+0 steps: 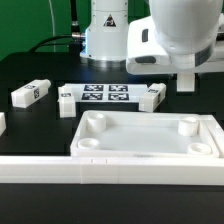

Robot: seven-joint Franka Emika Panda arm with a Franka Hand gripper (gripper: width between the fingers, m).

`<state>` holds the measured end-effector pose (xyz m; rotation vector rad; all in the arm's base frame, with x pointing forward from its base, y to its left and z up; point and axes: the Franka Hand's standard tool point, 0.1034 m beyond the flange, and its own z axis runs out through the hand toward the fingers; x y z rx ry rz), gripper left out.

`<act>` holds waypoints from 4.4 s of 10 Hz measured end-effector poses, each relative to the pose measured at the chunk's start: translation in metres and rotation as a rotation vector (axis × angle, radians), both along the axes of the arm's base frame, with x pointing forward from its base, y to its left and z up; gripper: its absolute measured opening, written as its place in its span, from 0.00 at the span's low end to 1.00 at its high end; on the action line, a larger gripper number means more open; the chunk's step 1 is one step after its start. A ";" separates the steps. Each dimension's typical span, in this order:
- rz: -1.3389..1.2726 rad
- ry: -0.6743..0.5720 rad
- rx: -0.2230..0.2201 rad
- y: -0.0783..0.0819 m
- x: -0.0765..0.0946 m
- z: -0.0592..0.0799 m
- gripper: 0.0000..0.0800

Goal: Assemble desk

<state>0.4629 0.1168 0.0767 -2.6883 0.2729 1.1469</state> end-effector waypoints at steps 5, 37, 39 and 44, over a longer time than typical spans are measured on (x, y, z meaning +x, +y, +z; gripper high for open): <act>-0.040 -0.242 -0.039 -0.004 0.029 0.020 0.36; 0.154 -1.411 -0.150 -0.010 0.141 0.068 0.36; 0.180 -1.541 -0.156 0.002 0.154 0.079 0.36; 0.287 -1.469 -0.150 -0.008 0.154 0.054 0.36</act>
Offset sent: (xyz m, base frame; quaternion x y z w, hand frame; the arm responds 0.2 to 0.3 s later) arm 0.0179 -0.0101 0.0263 0.0051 0.1776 -0.0140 0.9840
